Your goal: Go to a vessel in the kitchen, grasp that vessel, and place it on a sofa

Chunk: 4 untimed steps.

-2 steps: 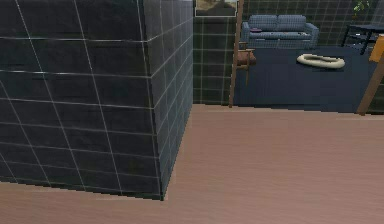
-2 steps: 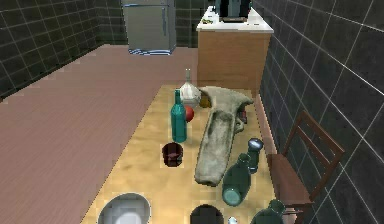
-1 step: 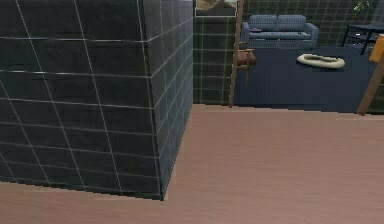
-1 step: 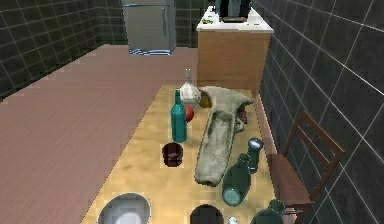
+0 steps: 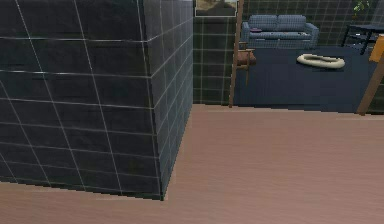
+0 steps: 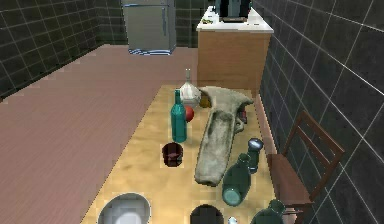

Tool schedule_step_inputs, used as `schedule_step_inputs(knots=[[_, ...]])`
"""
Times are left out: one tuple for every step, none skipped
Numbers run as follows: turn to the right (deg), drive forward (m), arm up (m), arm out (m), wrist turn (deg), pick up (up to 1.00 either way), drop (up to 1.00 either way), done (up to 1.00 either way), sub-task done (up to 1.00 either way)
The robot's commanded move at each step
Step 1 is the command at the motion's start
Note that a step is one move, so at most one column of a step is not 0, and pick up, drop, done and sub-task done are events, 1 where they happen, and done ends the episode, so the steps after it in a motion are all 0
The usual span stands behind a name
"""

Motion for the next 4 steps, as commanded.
schedule_step_inputs(knots=[[0.0,0.0,0.0,0.4,0.0,0.0,0.0,0.0,0.0],[0.0,0.0,0.0,0.0,45.0,0.0,0.0,0.0,0.0],[0.0,0.0,0.0,0.0,45.0,0.0,0.0,0.0,0.0],[0.0,0.0,0.0,0.0,45.0,0.0,0.0,0.0,0.0]])
